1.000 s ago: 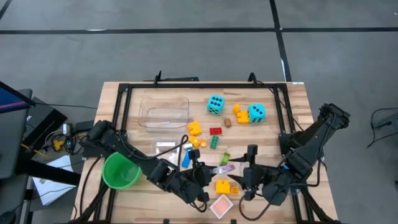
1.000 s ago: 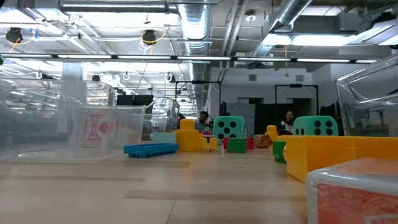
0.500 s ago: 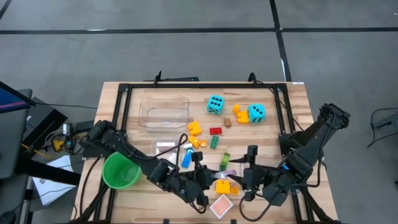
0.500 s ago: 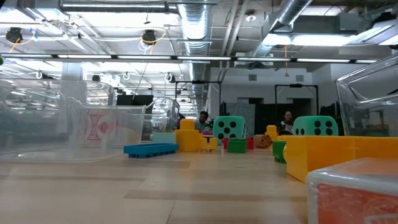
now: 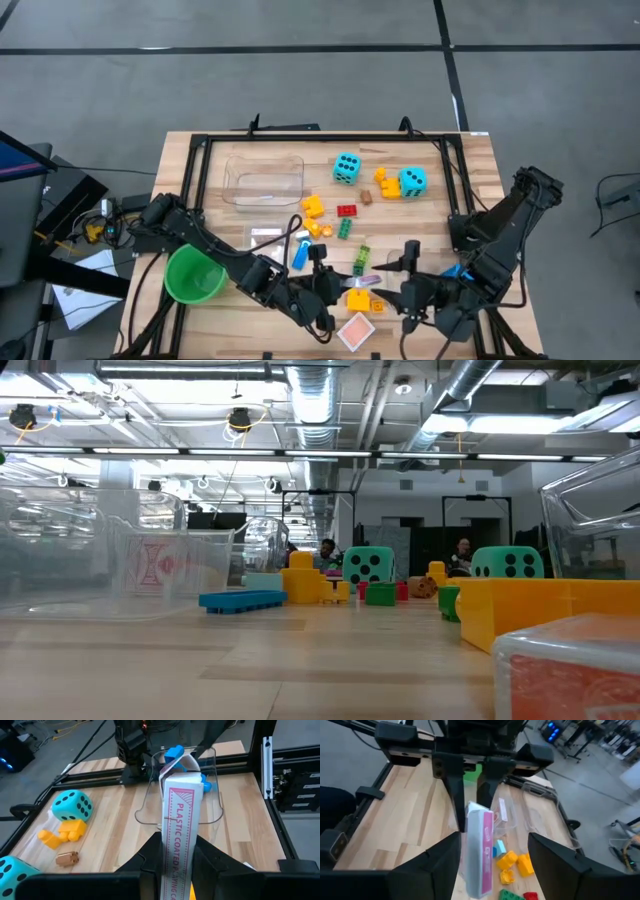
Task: Pick & Place Toys
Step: Put the pink playing card box into the bottom left transparent bin
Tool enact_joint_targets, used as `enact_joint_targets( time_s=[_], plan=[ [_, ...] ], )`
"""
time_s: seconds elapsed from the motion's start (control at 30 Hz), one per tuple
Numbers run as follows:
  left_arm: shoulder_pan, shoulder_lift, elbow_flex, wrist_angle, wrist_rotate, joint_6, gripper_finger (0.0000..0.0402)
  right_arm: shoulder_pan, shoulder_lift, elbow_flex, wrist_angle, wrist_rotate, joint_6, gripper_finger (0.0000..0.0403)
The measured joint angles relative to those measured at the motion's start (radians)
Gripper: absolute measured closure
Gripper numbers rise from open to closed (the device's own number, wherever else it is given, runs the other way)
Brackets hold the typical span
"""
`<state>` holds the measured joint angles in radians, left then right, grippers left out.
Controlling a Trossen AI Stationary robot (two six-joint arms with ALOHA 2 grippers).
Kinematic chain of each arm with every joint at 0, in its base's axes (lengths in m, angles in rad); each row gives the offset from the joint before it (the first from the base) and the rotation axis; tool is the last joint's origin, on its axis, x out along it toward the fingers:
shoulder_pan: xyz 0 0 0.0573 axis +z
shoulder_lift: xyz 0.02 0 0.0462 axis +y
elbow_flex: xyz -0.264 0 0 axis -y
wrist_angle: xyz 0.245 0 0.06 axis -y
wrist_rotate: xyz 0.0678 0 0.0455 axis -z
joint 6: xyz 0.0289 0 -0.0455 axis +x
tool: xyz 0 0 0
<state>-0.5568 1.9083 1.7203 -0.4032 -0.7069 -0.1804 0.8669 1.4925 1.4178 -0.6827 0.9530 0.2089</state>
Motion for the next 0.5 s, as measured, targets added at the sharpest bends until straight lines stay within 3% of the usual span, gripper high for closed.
enact_joint_targets(
  time_s=[0.2, 0.5],
  plan=[
    [-0.002, 0.0, 0.0, 0.005, 0.085, 0.019, 0.0346, 0.031, -0.001, 0.0, -0.001, 0.084, 0.0, 0.0181],
    [0.002, 0.0, 0.0, 0.127, 0.141, 0.078, 0.0346, 0.013, -0.001, 0.0, -0.001, 0.073, 0.001, 0.0181]
  ],
)
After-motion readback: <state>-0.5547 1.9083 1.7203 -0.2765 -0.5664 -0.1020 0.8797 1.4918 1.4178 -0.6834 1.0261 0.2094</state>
